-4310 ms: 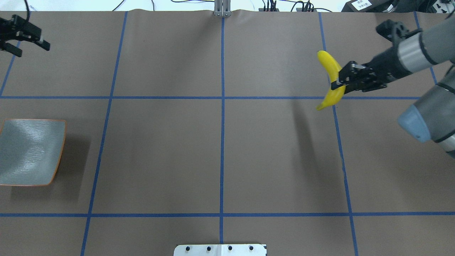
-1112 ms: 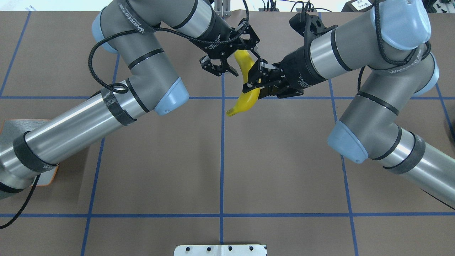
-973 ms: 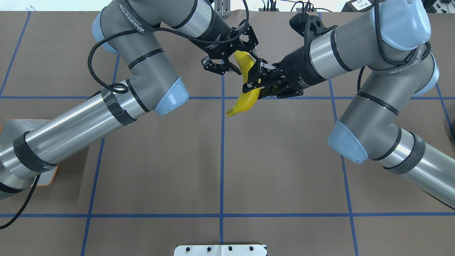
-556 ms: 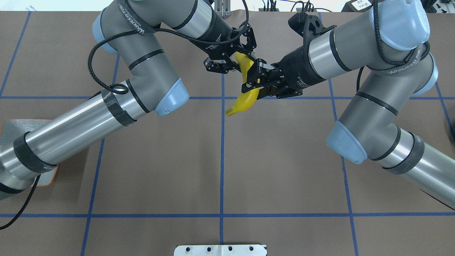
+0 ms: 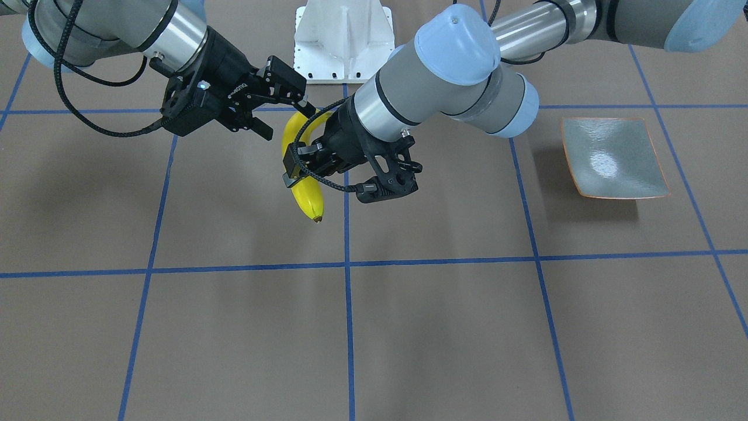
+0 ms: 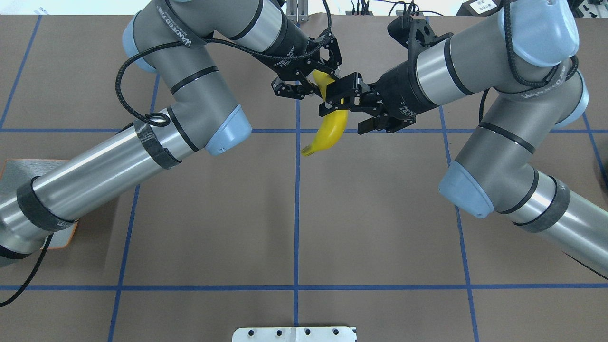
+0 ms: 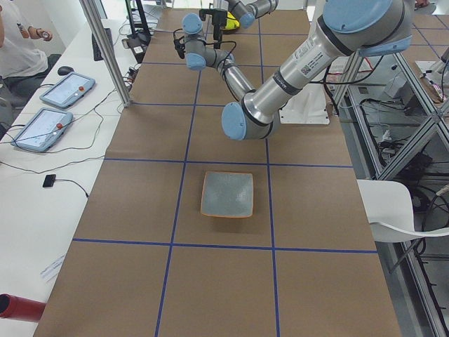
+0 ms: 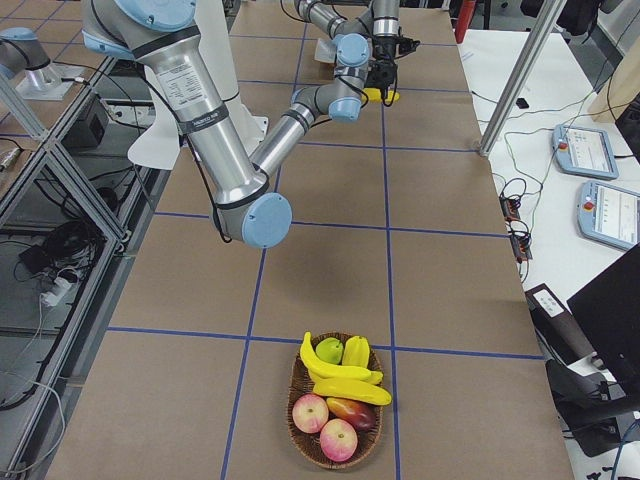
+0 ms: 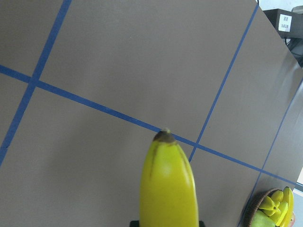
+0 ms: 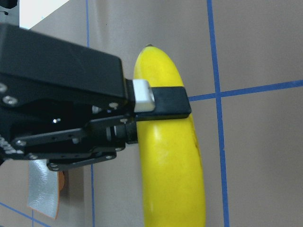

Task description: Transfer all bananas from basket to plate

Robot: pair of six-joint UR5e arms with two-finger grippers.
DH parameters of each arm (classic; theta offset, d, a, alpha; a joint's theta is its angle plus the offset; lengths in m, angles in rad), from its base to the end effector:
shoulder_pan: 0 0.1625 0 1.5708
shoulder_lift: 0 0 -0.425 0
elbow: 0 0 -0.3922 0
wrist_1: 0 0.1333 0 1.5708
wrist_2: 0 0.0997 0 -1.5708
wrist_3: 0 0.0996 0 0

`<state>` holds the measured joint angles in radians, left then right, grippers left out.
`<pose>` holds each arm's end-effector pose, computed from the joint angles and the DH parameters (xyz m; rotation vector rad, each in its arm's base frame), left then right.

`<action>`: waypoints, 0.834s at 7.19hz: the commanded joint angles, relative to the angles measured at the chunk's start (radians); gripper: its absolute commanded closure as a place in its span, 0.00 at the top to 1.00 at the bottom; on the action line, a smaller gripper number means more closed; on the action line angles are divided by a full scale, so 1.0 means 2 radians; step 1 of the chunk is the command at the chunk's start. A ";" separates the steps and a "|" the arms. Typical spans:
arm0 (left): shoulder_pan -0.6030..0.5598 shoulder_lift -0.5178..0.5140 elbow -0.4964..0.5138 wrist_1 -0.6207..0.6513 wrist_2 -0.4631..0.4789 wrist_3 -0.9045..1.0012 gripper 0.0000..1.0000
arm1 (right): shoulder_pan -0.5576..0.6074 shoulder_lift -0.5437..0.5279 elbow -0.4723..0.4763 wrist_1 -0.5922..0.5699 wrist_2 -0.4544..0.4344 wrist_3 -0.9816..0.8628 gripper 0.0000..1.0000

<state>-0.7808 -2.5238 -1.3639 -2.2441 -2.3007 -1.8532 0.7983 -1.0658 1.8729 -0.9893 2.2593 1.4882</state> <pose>0.4664 -0.5563 0.0551 -0.2473 1.4467 -0.3497 -0.3481 -0.4575 0.1671 0.0484 -1.4305 0.1116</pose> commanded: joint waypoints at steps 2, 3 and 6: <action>-0.007 0.116 -0.104 0.000 -0.003 0.025 0.00 | 0.027 -0.079 0.008 0.044 0.013 0.000 1.00; -0.019 0.180 -0.157 0.004 -0.010 0.040 0.00 | 0.042 -0.095 0.005 0.044 0.011 -0.001 1.00; -0.127 0.337 -0.208 0.007 -0.049 0.118 0.00 | 0.079 -0.143 0.002 0.042 -0.003 -0.003 1.00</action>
<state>-0.9404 -1.9889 -1.7564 -2.2315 -2.3663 -1.7144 0.9280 -1.3162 1.8811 -0.9039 2.2715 1.4828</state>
